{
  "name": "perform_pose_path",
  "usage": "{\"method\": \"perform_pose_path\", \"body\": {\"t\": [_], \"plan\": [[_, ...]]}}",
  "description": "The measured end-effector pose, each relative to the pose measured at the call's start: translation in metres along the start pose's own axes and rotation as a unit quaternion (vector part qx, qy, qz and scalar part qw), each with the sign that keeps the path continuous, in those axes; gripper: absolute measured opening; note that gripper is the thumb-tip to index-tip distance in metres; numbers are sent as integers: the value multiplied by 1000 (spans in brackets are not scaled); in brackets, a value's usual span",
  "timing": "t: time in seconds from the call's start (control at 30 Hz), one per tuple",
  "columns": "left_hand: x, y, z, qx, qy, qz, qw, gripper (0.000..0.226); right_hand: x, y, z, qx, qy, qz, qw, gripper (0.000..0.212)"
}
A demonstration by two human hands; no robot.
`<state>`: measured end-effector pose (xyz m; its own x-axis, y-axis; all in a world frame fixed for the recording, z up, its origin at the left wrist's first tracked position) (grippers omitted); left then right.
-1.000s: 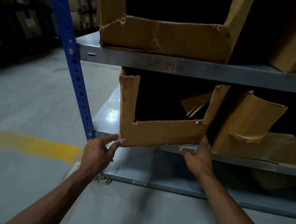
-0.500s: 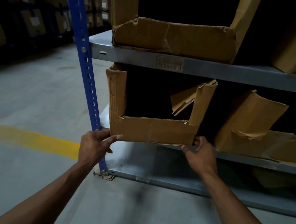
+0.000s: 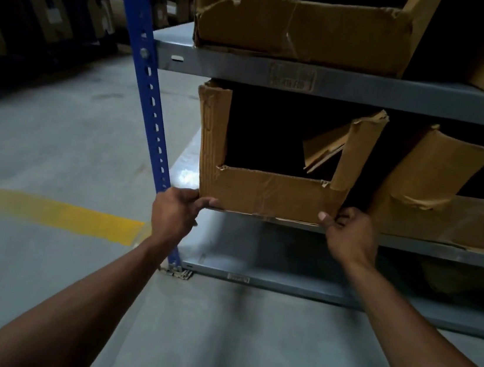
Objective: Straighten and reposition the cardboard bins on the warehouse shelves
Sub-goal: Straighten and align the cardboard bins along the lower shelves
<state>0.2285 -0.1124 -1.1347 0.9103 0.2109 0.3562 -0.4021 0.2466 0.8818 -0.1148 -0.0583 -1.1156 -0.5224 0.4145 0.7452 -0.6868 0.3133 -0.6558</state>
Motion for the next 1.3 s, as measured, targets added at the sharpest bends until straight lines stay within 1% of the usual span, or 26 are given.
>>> {"method": "perform_pose_path", "body": {"t": [0.03,0.1,0.13,0.23,0.27,0.3,0.4,0.47,0.6,0.8,0.87,0.93,0.97,1.07,1.17,1.3], "plan": [[-1,-3,4,-1,10,21,1000,34,-1,-1,2,-3,1,3,1000,25],[-3,-7,10,-1,42,78,996,49,-3,-3,7,-6,-3,4,1000,37],[-5,-9,11,-1,60,99,993,56,-4,-3,10,-4,-5,4,1000,40],[-11,-10,14,-19,87,115,989,74,-8,-3,14,1,-4,6,1000,32],[-13,-10,14,-23,87,113,990,75,-8,-3,14,0,-1,4,1000,29],[-13,-10,15,-24,87,110,990,72,-10,-1,14,0,2,6,1000,26],[-11,-11,19,-19,90,99,991,53,-15,3,12,6,-16,33,999,17],[-9,-14,20,-10,95,90,991,47,-19,4,12,11,-33,60,998,20],[-7,-13,18,-10,95,76,992,47,-24,7,16,20,-37,72,996,24],[-9,-11,12,45,106,35,993,62,-26,12,11,13,-36,49,998,35],[-9,-17,9,51,103,33,993,59,-27,16,10,3,-20,-1,1000,40],[-8,-24,7,43,109,41,992,55,-26,17,10,3,16,-68,998,43],[-7,-27,8,41,116,48,991,53,-26,16,11,2,34,-82,996,42],[-10,-29,11,38,120,59,990,45,-27,13,12,-13,65,-71,995,34],[-13,-30,14,29,117,66,990,40,-29,10,12,-12,79,-67,995,23],[-11,-32,17,31,134,91,986,42,-33,8,9,-5,91,-85,992,26]]}}
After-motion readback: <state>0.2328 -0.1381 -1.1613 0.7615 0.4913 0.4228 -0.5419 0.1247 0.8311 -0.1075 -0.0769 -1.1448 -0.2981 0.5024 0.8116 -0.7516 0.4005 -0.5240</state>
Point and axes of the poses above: each hand's wrist, its own z-axis towards the middle knuckle, its own x-axis out of the back of the hand, y = z × x, the point moved 3 cm from there along z, towards the middle knuckle, and after that the axes turned 12 degrees about -z, right-handed, at the moved point
